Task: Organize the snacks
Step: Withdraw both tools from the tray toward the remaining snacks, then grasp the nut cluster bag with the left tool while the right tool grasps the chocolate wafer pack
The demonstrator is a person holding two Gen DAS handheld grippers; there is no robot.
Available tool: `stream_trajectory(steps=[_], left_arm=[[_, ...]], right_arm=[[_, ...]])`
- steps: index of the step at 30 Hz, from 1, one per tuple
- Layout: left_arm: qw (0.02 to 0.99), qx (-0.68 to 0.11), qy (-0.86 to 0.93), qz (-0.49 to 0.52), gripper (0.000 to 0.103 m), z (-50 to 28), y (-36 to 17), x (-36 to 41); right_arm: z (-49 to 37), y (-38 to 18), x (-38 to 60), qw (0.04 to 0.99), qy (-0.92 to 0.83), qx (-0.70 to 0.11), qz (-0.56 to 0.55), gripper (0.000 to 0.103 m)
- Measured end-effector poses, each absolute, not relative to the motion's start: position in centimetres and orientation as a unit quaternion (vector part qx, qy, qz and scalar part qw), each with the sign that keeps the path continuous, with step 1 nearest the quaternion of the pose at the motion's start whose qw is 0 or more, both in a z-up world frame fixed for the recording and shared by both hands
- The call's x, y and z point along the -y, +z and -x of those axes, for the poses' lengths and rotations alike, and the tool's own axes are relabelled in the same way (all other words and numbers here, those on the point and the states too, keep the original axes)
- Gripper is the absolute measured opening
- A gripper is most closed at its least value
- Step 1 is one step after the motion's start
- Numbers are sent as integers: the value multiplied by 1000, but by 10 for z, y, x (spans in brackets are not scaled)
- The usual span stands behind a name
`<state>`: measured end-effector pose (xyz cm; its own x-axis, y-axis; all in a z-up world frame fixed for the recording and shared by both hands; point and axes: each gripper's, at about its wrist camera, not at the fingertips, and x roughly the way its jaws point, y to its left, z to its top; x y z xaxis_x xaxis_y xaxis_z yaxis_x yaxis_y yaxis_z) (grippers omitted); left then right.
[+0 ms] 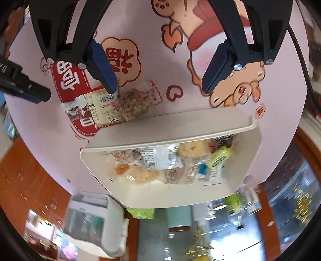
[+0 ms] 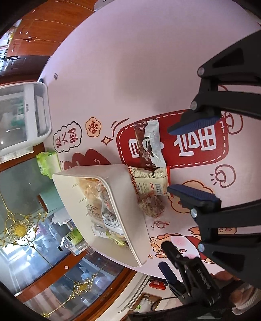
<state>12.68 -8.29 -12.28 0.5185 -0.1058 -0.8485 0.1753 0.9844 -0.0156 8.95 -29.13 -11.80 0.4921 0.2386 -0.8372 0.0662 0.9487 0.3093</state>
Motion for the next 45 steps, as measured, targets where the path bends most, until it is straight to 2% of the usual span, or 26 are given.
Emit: stream_trajectory(steps=[9,17,22,27,32,35,37,41,43,45], left_arm=[[850,-499,-136,-97,85,-158,-154,107],[842,-501,-153,-128,85,-180,-170,127],[832,-518,-160,-121,85,-194,-182,130],[827,-525,-170,-102,85,-199,-187,128],[820,-535,-183,-93,85,-204,-194,124],[816,-540,-191,-77,78,-203,-198,118],[815,-542,-194,-63,77,-200,-201,113],[817,-538,-200,-50,72,-197,-201,105],[823,-527,-205,-51,66,-191,-198,103],[828,-515,-215,-51,47,-182,-194,103]], right_arm=[[-111,-146,299,836,41,-524,-154,52],[-127,-183,324,775,31,-559,-291,53],[-142,-191,326,761,15,-555,-336,53],[-164,-189,326,766,-11,-551,-330,53],[-178,-184,303,796,-32,-556,-237,53],[-179,-184,292,810,-40,-555,-187,53],[-178,-184,284,816,-41,-557,-147,53],[-174,-185,270,826,-48,-557,-77,45],[-169,-186,268,830,-51,-552,-56,38],[-165,-185,269,832,-50,-549,-58,35]])
